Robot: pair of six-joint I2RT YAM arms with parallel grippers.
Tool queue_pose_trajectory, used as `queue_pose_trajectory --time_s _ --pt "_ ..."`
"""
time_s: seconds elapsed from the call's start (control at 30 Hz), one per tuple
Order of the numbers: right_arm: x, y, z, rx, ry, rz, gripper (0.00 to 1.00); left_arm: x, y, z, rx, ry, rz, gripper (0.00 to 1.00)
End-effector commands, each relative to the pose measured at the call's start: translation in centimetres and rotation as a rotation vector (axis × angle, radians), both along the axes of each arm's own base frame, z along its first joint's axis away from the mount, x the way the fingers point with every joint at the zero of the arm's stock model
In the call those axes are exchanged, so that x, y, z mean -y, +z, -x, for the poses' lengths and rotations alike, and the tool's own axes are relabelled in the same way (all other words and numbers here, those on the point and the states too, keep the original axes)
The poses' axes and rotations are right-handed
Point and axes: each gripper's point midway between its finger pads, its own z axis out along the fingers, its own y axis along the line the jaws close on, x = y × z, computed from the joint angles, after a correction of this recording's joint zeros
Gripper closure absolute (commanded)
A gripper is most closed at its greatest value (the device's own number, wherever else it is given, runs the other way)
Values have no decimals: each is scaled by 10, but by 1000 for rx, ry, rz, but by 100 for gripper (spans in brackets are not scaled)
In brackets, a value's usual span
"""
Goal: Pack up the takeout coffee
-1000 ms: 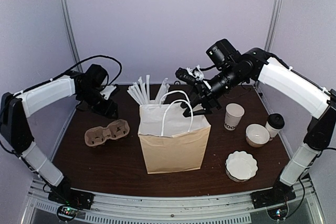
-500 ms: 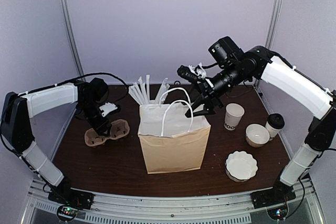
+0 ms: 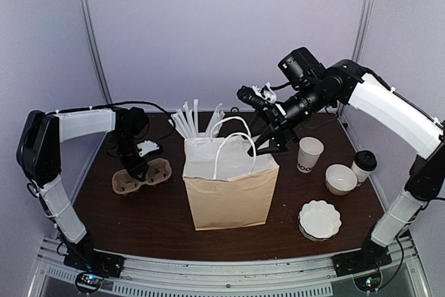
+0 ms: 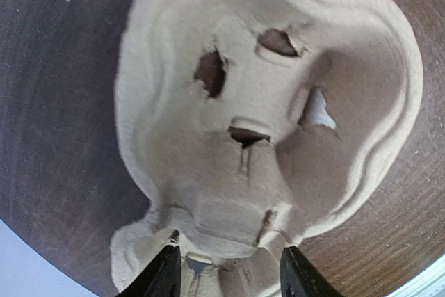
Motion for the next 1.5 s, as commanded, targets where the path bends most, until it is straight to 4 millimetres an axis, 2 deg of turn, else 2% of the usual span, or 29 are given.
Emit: queue_pose_trajectory --time_s 0.0,0.2,0.5,0.83,0.97,1.0,1.07,1.17,1.37,1.47 --pt "7 11 10 9 26 -28 35 5 11 -16 31 -25 24 49" --pt "6 8 10 7 30 -18 35 15 6 -14 -22 -30 87 56" --pt "6 9 11 4 34 -23 35 9 6 -5 -10 -31 81 57" --pt "7 9 11 1 32 -22 35 2 -9 4 -45 -28 45 59" --pt "7 9 12 1 34 -23 35 1 -8 3 -39 -28 41 63" --pt "7 9 12 1 34 -22 35 -1 -6 1 -28 -23 30 63" --pt "8 10 13 2 34 -23 35 -6 -1 -4 6 -13 1 55" --pt "9 10 14 4 35 -25 35 -9 7 -9 48 -7 -15 52" --pt "7 8 13 -4 38 -22 35 -11 2 -7 42 -1 -20 45" --pt "6 7 13 -11 40 -21 35 -9 -1 -4 24 -1 -11 45"
